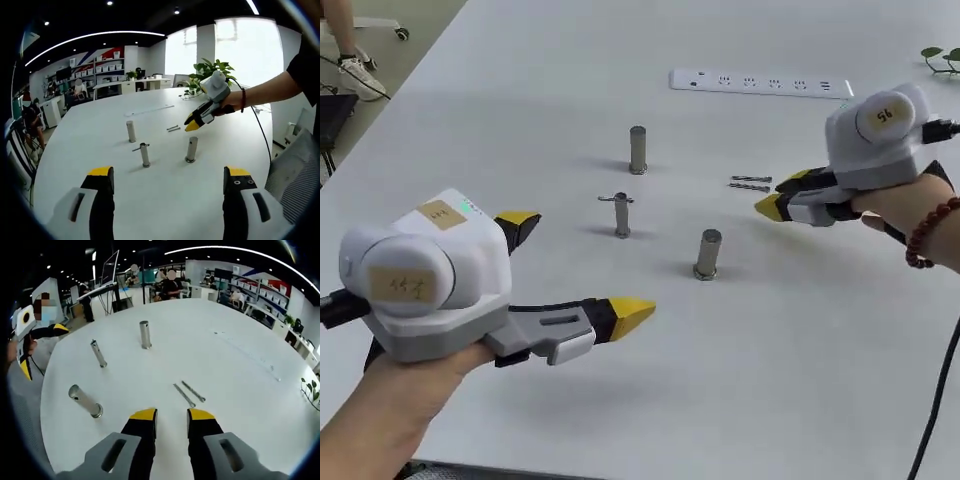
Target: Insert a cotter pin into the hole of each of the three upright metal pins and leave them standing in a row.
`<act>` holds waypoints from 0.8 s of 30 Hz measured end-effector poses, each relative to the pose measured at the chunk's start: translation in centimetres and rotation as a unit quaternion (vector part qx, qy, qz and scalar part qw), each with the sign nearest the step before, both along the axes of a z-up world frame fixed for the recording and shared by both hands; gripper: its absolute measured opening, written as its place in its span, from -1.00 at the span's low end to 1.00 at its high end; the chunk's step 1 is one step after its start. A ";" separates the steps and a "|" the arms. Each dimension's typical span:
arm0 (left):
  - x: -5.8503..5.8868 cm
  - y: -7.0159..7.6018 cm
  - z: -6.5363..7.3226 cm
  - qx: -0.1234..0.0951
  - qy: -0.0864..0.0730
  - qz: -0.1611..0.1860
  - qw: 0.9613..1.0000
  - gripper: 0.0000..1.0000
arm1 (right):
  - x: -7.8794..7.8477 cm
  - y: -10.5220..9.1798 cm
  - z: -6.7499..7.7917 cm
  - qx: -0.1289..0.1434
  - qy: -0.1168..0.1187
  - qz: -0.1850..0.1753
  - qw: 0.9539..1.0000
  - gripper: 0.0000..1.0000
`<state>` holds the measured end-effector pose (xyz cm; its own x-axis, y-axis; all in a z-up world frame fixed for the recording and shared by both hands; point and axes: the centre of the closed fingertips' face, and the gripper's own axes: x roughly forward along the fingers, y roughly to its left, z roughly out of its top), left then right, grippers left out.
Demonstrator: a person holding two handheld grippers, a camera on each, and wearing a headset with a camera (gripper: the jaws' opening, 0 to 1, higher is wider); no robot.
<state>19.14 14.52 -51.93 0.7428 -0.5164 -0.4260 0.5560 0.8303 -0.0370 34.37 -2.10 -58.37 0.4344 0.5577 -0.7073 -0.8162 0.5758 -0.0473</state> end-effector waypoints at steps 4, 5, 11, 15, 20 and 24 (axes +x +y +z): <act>0.1 -0.1 -0.1 -0.004 0.001 -0.001 1.000 0.78 | 1.5 0.0 -0.2 -0.005 0.003 0.010 1.000 -0.69; 0.1 -0.1 -0.1 -0.005 0.001 -0.001 1.000 0.77 | 1.6 0.1 -0.2 -0.006 0.002 0.012 1.000 -0.70; 0.1 -0.3 -0.2 -0.005 0.000 -0.004 1.000 0.76 | 2.8 -0.1 -1.4 -0.035 0.008 0.037 0.999 -0.75; 0.1 0.0 -0.4 -0.001 0.003 -0.001 1.000 0.75 | 3.2 -0.3 -2.0 -0.048 0.014 0.043 0.998 -0.79; 0.2 0.2 -0.5 -0.001 0.004 0.001 1.000 0.74 | 4.2 -0.1 -2.4 -0.052 0.018 0.048 0.997 -0.82; 0.2 0.3 -0.6 -0.002 0.005 0.002 1.000 0.73 | 4.1 0.0 -2.5 -0.053 0.026 0.051 0.997 -0.85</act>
<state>19.32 14.79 -52.50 0.7404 -0.5158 -0.4311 0.5529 0.8320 -0.0459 38.47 -2.09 -60.91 0.3403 0.5176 -0.7850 -0.8734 0.4833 -0.0599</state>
